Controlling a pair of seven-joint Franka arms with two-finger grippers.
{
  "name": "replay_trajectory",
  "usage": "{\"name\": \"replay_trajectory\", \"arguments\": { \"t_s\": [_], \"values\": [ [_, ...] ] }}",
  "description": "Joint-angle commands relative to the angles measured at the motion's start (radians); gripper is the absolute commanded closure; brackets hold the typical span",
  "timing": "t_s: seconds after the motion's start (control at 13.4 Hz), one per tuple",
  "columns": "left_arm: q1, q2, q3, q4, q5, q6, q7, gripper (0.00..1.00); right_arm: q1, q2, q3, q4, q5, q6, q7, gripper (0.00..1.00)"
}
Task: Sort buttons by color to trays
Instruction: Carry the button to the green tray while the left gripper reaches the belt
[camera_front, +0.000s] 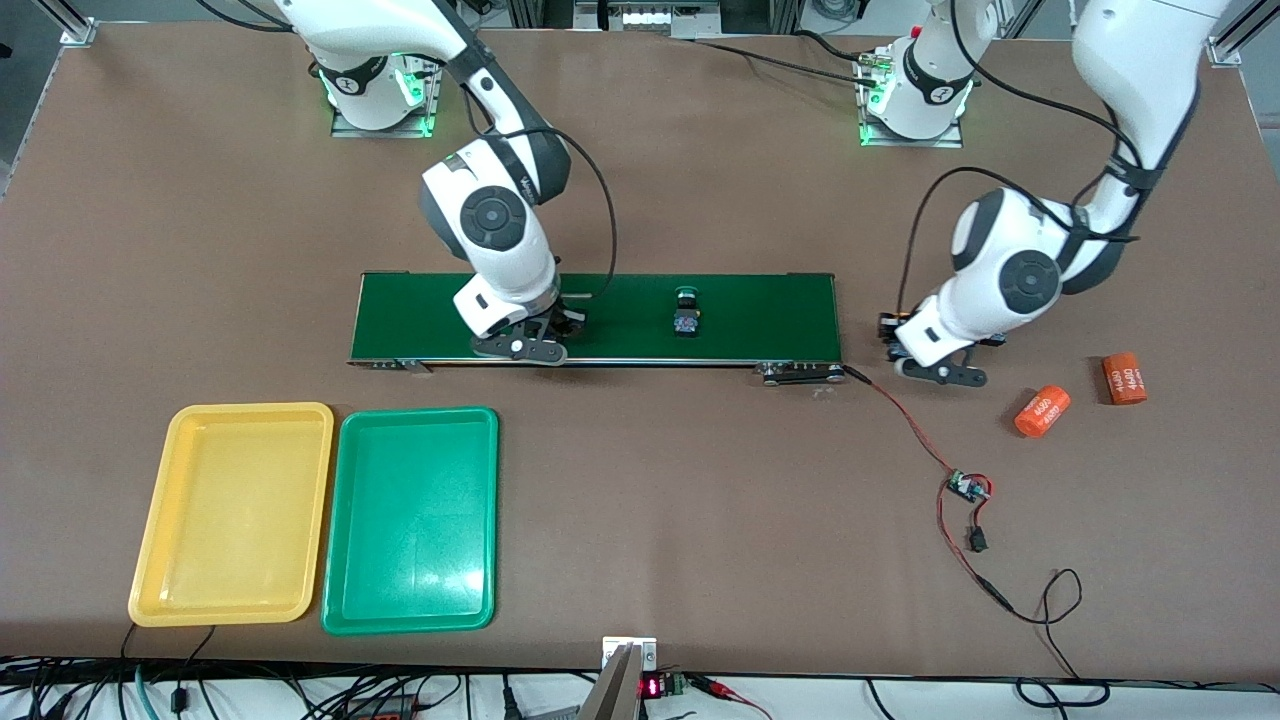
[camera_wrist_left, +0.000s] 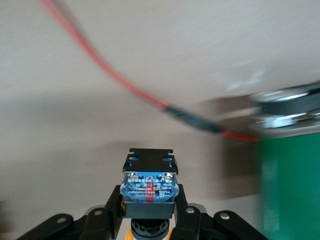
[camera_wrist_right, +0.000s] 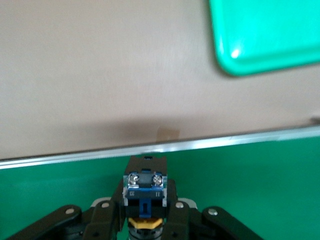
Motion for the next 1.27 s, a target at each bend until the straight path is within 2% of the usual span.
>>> {"name": "replay_trajectory", "arguments": {
  "t_s": [0.0,0.07,0.3,0.67,1.04,1.12,1.19],
  "values": [
    [-0.075,-0.040,0.007,0.027,-0.059,-0.018,-0.105,0.98,-0.091,-0.021,0.008,0.053,-0.011,-0.024,-0.140,0.94],
    [-0.083,-0.040,0.007,0.040,-0.077,-0.018,-0.122,0.98,-0.119,-0.020,0.006,0.073,-0.017,-0.027,-0.164,0.94],
    [-0.114,-0.038,0.007,0.079,-0.172,-0.053,-0.127,0.99,-0.169,0.035,-0.021,0.149,-0.149,-0.027,-0.229,0.94],
    [-0.196,-0.024,0.009,0.076,-0.189,-0.055,-0.240,0.99,-0.290,0.193,-0.057,0.261,-0.160,-0.007,-0.334,0.93],
    [-0.258,-0.014,0.010,0.053,-0.177,-0.053,-0.261,0.98,-0.349,0.269,-0.058,0.274,-0.160,0.084,-0.381,0.92],
    [-0.258,-0.014,0.010,0.053,-0.176,-0.053,-0.259,0.96,-0.358,0.278,-0.058,0.274,-0.160,0.103,-0.384,0.91],
    [-0.258,-0.014,0.010,0.053,-0.170,-0.050,-0.256,0.86,-0.363,0.283,-0.058,0.274,-0.160,0.117,-0.384,0.91]
  ]
}}
